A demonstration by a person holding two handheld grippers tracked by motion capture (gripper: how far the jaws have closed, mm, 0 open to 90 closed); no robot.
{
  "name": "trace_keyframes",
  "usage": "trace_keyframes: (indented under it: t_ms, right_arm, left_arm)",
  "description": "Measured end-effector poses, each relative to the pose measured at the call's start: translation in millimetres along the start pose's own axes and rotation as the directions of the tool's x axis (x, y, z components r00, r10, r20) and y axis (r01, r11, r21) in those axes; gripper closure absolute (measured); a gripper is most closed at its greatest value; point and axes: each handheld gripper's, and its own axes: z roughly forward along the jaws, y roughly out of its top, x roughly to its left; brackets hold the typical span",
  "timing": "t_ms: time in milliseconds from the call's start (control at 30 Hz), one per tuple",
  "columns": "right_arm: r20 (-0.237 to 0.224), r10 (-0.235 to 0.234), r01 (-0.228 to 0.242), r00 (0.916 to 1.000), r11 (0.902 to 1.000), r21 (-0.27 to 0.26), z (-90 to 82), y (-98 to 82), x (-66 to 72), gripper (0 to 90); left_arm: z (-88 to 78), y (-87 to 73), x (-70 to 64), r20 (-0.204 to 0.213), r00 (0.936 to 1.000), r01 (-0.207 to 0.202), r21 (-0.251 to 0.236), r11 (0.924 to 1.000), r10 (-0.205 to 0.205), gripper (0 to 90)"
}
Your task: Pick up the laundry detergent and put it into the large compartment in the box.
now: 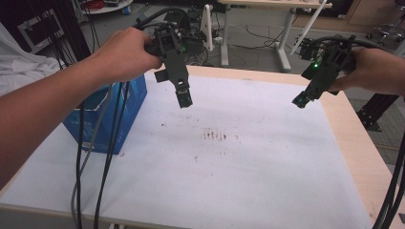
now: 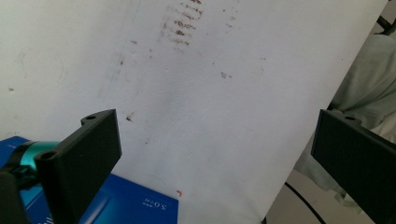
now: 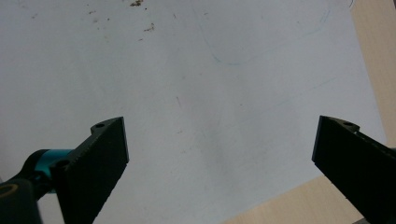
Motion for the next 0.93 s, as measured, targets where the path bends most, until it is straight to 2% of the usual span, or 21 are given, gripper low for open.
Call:
trace_keyframes:
  t_ms: [433,933]
  right_arm:
    - [-0.014,-0.008,0.008,0.9999,0.9999,0.012,8.2,4.8,0.4,2.8]
    - [-0.019,-0.003,0.003,0.9998,1.0,-0.002,9.5,2.7,-0.4,2.8]
  left_arm:
    - [10.2,-4.6,4.4,0.016,0.9999,0.002,0.013,0.9999,-0.002,1.6]
    - [11.1,-4.7,6.8,0.017,0.9997,0.014,0.026,0.9996,-0.015,1.6]
